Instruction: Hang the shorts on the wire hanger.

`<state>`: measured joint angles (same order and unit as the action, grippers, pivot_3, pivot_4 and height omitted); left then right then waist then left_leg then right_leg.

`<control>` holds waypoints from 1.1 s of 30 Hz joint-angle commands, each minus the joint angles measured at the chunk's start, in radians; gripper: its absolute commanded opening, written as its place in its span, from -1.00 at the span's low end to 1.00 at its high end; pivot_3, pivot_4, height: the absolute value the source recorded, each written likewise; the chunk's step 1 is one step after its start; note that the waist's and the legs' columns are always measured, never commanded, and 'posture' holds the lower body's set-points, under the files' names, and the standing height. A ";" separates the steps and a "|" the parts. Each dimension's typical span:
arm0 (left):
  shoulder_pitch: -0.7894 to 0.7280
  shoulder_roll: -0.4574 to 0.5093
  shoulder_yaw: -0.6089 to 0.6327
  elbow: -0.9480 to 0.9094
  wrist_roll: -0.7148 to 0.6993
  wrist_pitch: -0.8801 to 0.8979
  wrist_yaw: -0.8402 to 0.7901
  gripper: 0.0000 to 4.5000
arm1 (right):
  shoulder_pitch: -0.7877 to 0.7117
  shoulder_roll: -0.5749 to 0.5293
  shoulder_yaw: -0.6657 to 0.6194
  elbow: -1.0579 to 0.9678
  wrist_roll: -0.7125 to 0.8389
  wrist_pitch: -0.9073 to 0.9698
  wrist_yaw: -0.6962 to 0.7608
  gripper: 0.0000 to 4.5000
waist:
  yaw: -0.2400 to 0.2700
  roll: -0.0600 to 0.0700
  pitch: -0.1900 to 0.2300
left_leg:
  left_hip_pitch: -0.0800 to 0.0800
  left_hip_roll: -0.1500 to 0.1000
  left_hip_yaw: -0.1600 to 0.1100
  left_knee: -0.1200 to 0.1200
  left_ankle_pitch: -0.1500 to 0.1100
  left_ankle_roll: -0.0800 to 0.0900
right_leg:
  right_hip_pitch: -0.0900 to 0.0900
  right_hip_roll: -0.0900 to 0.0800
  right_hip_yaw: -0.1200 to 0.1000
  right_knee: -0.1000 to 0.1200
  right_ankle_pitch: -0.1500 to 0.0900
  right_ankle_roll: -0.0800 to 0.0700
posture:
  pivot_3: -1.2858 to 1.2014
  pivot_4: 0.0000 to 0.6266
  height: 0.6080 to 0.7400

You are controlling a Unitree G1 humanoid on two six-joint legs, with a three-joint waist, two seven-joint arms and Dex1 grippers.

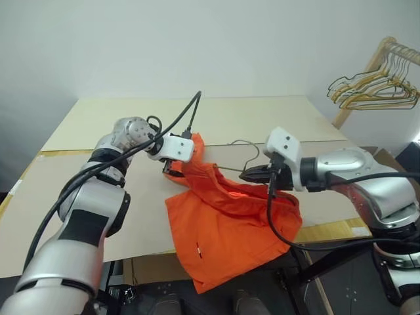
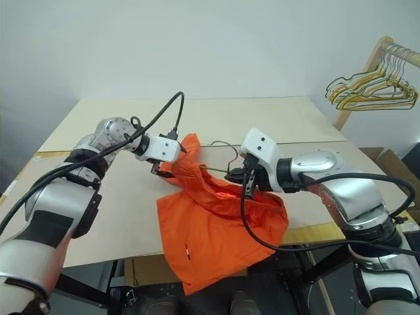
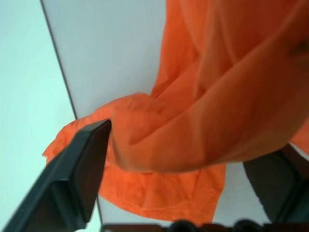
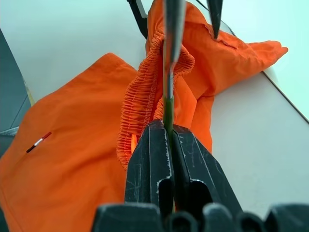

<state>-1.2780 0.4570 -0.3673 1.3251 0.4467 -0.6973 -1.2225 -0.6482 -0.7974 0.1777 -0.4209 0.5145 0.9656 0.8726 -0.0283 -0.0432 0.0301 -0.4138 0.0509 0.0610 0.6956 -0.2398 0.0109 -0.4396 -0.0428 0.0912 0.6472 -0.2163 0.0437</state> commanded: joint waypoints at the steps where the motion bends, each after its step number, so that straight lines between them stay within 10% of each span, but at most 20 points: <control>1: -0.034 0.008 -0.005 -0.003 0.005 -0.019 -0.014 0.27 | -0.003 -0.016 -0.050 -0.033 0.016 0.006 -0.001 -1.00 | -0.004 0.000 0.000 | 0.000 0.000 0.000 0.000 0.000 0.000 | 0.000 0.000 0.000 0.000 0.000 0.000 | 0.00 -1.00 1.00; 10: -0.039 0.023 -0.017 0.000 0.027 -0.009 0.045 -0.99 | 0.000 -0.035 -0.057 -0.028 0.031 0.002 0.001 -1.00 | -0.018 0.000 0.000 | 0.000 0.000 0.000 0.000 0.000 0.000 | 0.000 0.000 0.000 0.000 0.000 0.000 | 0.00 -1.00 1.00; 33: -0.041 0.071 0.064 -0.001 -0.038 0.079 0.034 -0.99 | 0.074 -0.151 -0.032 -0.051 0.015 0.040 0.020 -1.00 | -0.014 0.000 0.000 | 0.000 0.000 0.000 0.000 0.000 0.000 | 0.000 0.000 0.000 0.000 0.000 0.000 | 0.02 -1.00 1.00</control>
<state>-1.2922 0.5082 -0.3253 1.3324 0.4293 -0.6265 -1.1923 -0.5680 -0.9240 0.1818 -0.4483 0.5283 0.9956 0.8854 -0.0425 -0.0433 0.0302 -0.4139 0.0509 0.0611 0.6955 -0.2399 0.0109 -0.4397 -0.0430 0.0913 0.6471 -0.2165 0.0440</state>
